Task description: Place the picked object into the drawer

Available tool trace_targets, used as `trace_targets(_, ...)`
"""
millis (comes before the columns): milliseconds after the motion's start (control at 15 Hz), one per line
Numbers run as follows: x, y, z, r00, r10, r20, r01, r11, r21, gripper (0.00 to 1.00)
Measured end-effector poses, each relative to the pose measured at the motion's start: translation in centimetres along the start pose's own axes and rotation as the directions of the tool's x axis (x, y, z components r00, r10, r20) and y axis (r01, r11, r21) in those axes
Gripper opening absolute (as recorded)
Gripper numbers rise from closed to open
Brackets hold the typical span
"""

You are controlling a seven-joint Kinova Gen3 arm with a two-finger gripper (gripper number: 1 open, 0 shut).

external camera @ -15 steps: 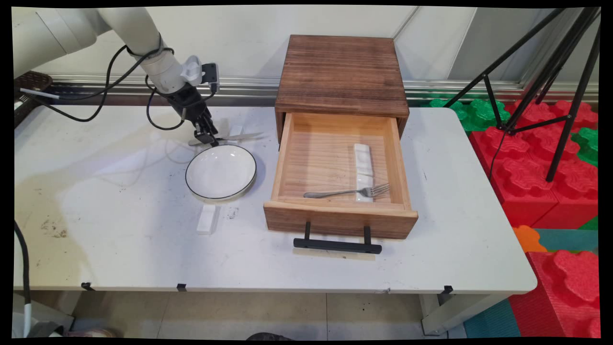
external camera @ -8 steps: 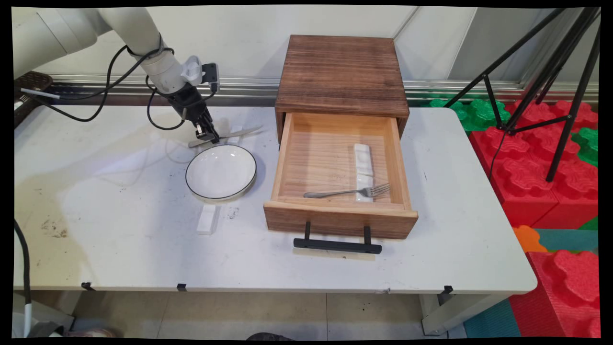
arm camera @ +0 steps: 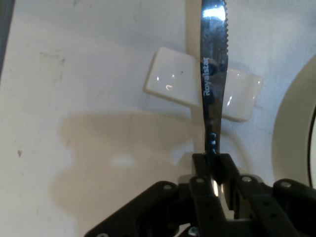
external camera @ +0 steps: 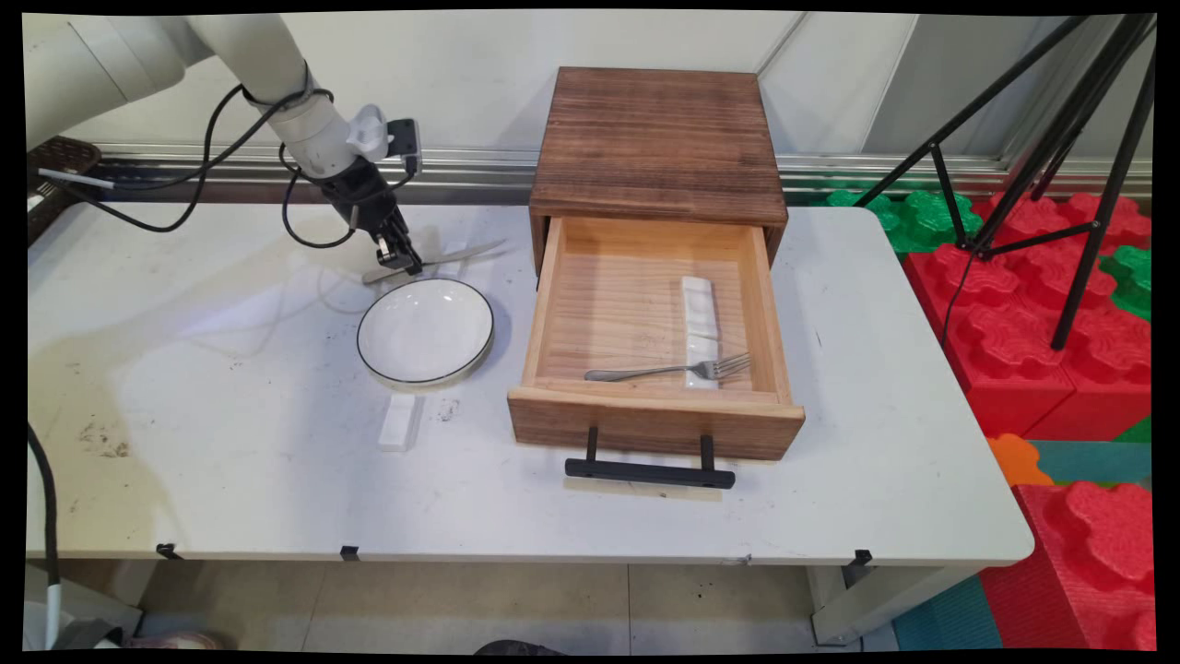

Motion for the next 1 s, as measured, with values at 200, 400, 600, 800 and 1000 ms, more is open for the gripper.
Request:
trace_targets(200,0.1,0.1,-0.7,1.0,0.0,-0.009,0.0,1.0,-0.004,0.0)
trace_targets(400,0.3,0.3,-1.5,1.0,0.005,-0.019,-0.005,1.0,-0.008,0.0)
trace_targets(600,0.5,0.8,-2.6,0.999,0.011,-0.033,-0.011,1.0,-0.011,0.0)
trace_targets(800,0.8,1.2,-3.6,0.999,0.016,-0.047,-0.017,1.0,-0.012,0.0)
trace_targets(1000,1.2,1.7,-5.0,0.998,0.022,-0.064,-0.023,1.0,-0.009,0.0)
